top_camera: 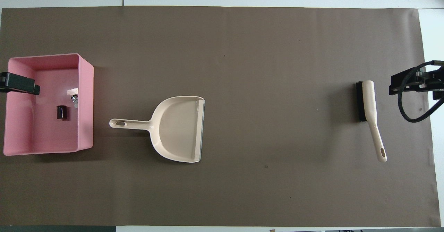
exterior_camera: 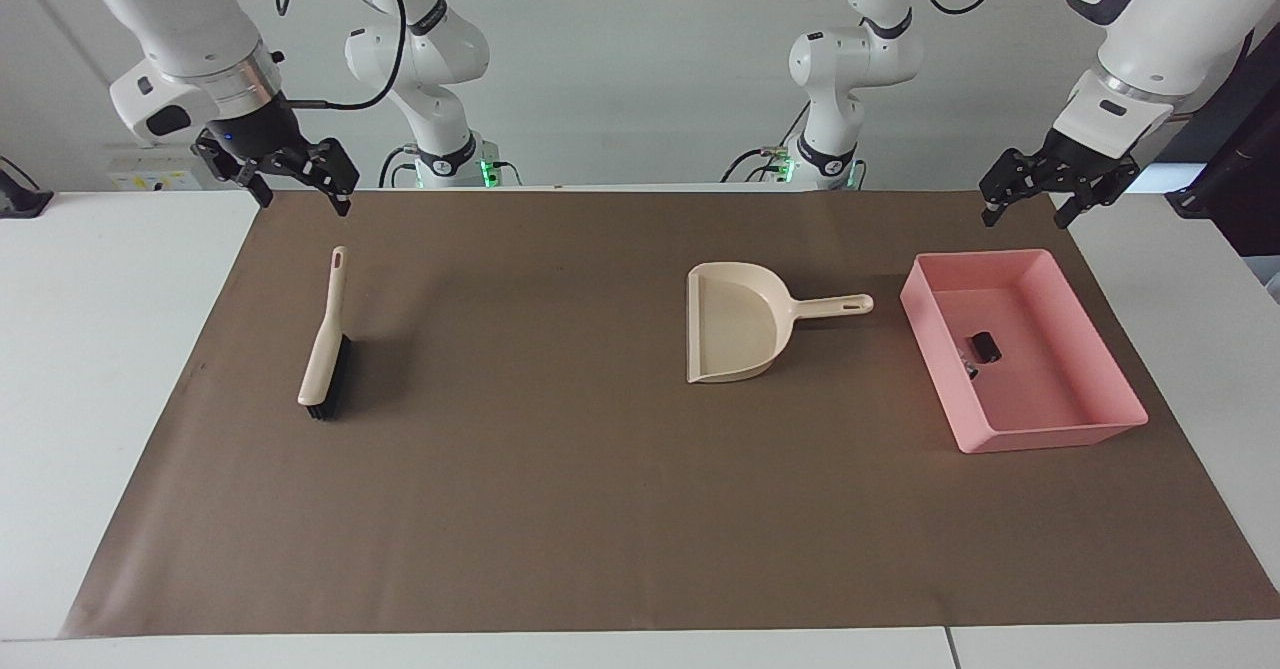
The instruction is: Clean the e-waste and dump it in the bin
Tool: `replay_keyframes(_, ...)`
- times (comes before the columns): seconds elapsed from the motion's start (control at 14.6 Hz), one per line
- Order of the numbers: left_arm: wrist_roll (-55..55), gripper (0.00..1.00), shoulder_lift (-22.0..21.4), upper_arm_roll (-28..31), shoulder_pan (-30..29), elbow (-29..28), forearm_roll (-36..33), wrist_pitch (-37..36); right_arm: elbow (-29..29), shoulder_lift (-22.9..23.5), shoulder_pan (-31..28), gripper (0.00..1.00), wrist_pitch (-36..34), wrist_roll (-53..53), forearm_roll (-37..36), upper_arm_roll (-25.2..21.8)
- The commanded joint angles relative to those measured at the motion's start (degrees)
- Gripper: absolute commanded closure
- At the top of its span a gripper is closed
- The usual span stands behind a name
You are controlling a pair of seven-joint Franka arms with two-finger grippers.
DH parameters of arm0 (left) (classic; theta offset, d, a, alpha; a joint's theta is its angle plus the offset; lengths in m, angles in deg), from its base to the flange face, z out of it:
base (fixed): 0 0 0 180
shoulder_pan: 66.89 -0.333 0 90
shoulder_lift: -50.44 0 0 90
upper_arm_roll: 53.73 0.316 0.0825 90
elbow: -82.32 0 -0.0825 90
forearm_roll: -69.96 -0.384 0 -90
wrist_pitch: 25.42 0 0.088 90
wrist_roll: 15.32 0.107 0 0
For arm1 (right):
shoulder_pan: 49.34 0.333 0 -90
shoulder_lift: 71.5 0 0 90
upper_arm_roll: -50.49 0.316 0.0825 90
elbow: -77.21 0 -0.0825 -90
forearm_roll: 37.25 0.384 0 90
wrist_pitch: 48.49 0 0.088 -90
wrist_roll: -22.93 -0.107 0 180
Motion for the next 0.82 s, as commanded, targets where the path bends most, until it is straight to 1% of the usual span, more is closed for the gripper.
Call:
replay_keyframes(0.0,-0.8,0.02,0.8,-0.5,-0.8,1.6,0.8,-2.4,-1.8,-1.4,0.1,0.01,-0.5,-1.7,0.2,0.3)
replay_keyframes(0.34,-0.7,0.02,0.7,0.1,-0.9,1.3,0.4,-4.0,-0.9,-1.0,0.1,0.01,-0.3,-0.9,0.9,0.3)
replay_keyframes(0.62,-0.3,0.02,0.8,-0.1,-2.4,1.3,0.4,-3.8,-0.4,-0.8,-0.5,0.01,-0.4,-0.2,0.9,0.3)
replay_keyframes(0.75,-0.3,0.02,0.2,0.0,-1.7,0.7,0.4,-3.9,-0.4,-0.8,-0.1,0.01,1.1,2.8,0.6,0.3)
